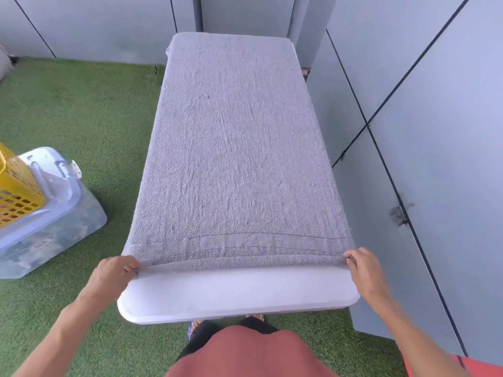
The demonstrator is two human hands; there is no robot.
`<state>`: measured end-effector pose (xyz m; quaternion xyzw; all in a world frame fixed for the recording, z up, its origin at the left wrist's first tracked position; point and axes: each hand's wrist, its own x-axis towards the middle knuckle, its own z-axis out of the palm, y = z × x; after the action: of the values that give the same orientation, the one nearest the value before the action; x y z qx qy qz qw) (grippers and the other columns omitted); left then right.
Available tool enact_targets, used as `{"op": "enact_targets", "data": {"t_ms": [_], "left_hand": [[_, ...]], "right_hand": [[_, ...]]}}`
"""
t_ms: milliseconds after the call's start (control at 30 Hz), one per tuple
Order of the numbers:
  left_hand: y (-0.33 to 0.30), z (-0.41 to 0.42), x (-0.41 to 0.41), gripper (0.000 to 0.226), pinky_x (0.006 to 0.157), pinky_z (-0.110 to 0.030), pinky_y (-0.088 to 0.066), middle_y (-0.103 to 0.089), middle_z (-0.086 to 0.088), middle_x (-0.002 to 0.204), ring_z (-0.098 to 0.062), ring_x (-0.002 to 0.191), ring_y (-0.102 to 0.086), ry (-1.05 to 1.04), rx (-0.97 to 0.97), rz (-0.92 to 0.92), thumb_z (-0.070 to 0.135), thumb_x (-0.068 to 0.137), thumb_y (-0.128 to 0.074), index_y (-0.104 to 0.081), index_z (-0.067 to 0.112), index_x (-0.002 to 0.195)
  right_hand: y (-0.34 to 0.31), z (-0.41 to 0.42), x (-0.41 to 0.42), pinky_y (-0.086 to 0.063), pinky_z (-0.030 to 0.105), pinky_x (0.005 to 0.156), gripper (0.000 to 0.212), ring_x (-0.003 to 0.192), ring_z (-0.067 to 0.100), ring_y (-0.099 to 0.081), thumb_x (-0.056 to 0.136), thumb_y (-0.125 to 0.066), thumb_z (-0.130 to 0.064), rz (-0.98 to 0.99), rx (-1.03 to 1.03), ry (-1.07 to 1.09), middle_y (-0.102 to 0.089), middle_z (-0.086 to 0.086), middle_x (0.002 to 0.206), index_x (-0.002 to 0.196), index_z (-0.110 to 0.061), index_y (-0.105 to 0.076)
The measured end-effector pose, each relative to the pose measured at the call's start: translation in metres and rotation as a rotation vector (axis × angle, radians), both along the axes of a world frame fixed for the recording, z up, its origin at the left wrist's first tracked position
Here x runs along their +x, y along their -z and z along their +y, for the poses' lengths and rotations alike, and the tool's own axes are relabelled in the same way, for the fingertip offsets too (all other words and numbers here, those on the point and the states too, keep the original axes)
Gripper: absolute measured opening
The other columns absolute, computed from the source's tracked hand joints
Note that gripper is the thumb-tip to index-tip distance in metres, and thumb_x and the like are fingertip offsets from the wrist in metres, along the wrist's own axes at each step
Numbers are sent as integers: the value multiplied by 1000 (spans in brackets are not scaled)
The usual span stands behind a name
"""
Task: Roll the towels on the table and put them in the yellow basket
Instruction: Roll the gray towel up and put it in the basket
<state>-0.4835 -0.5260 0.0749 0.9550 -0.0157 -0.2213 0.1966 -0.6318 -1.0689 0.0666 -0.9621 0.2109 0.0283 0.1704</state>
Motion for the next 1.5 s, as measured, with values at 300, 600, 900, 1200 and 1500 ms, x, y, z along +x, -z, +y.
{"op": "enact_targets", "data": {"t_ms": [300,600,900,1200,1500], "left_hand": [[1,6,20,26,72,-19,-46,-67,7,88,-9,83,-64,94,-10,170,2,85,-65,-67,28,89],[25,-8,-40,36,64,-40,-42,-53,-9,91,-31,81,-43,175,201,-484,-16,66,-70,-63,7,93],[34,-21,-43,40,66,-50,-55,-55,-15,106,-36,100,-48,103,129,-450,-18,74,-64,-57,3,107],[1,9,-9,22,75,-33,-52,-71,0,96,-16,83,-65,70,-73,-47,7,86,-68,-68,21,103],[-2,0,18,17,67,-28,-41,-62,2,84,-18,81,-55,3,-118,-63,5,76,-77,-68,20,75]], "right_hand": [[-17,-24,10,-39,23,72,27,80,13,-58,89,-59,0,258,196,-57,-62,-3,86,83,-26,-57],[-6,10,-14,-45,29,86,15,84,20,-57,82,-67,3,-71,64,32,-51,5,102,96,-2,-70],[22,7,-6,-45,48,100,22,112,23,-47,81,-66,9,-63,-71,-95,-49,14,126,102,4,-69],[-8,-30,7,-39,30,86,20,98,26,-57,90,-59,-1,239,48,-212,-61,0,94,107,-5,-70],[-12,-16,35,-41,34,87,24,93,24,-52,77,-71,0,105,80,15,-55,-3,87,80,-23,-66]]}}
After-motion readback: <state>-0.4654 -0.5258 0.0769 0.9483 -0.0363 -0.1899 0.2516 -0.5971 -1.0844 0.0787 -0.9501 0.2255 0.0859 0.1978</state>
